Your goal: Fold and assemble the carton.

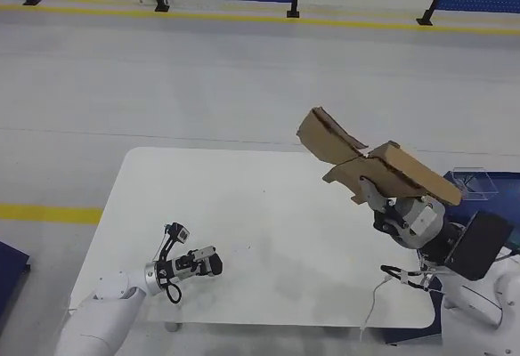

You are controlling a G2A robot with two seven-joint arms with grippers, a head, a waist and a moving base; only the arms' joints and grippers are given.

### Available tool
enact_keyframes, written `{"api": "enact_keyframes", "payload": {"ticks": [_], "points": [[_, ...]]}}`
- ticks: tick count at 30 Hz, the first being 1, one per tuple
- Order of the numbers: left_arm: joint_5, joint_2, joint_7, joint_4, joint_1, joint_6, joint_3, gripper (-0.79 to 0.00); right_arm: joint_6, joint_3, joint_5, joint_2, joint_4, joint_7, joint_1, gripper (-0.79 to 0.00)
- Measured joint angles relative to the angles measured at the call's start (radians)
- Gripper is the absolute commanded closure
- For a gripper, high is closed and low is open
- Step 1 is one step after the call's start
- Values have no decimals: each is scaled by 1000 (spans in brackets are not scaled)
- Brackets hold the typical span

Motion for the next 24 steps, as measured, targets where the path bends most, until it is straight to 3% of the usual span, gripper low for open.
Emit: {"api": "enact_keyframes", "payload": {"ticks": [9,12,15,16,20,24], "points": [[0,0,0,0,0,0,0,-785,0,0,-1,0,-1,-4,1,0],[0,0,0,0,0,0,0,-785,22,26,-89,6,-85,-48,39,0],[0,0,0,0,0,0,0,-785,103,6,-385,16,-164,-254,55,0],[0,0,0,0,0,0,0,-785,164,-9,-559,24,-181,-374,52,0],[0,0,0,0,0,0,0,-785,515,-88,-1127,49,-122,-792,-19,0],[0,0,0,0,0,0,0,-785,794,-121,-1445,60,-98,-1013,-68,0]]}}
